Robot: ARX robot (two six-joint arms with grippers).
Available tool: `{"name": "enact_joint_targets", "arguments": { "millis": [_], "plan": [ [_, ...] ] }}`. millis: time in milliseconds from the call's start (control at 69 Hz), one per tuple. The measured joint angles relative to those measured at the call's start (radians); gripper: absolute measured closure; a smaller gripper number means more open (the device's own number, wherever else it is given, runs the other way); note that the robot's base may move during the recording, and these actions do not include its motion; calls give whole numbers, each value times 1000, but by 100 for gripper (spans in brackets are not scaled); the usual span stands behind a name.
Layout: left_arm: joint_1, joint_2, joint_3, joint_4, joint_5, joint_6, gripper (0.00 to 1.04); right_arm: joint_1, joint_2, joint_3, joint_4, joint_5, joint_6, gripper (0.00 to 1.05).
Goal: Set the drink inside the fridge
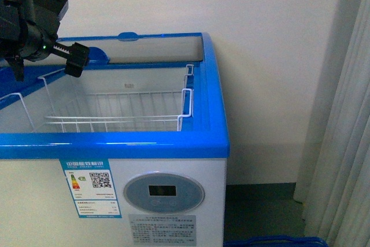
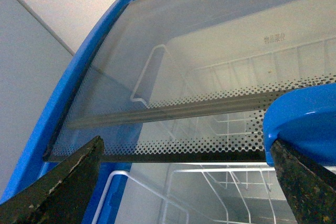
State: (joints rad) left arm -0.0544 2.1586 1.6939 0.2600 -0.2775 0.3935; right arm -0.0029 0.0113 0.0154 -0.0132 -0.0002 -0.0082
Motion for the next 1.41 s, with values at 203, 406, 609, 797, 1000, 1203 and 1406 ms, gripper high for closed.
{"name": "enact_joint_targets", "arguments": {
  "millis": [203, 406, 609, 797, 1000, 1203, 1406],
  "plan": [
    [1, -101, -116, 37, 35, -38, 8, 0, 0, 0, 0, 0, 0, 60],
    [-5, -278, -323, 129, 70, -90, 8, 0, 0, 0, 0, 0, 0, 60],
    [-27, -590, -625, 203, 109, -162, 8, 0, 0, 0, 0, 0, 0, 60],
    [-42, -886, -813, 216, 66, -219, 8, 0, 0, 0, 0, 0, 0, 60],
    [-103, -1143, -972, 216, -69, -263, 8, 0, 0, 0, 0, 0, 0, 60],
    [-164, -1304, -1096, 224, -165, -259, 8, 0, 0, 0, 0, 0, 0, 60],
    [-212, -1461, -1199, 161, -222, -261, 8, 0, 0, 0, 0, 0, 0, 60]
  ]
}}
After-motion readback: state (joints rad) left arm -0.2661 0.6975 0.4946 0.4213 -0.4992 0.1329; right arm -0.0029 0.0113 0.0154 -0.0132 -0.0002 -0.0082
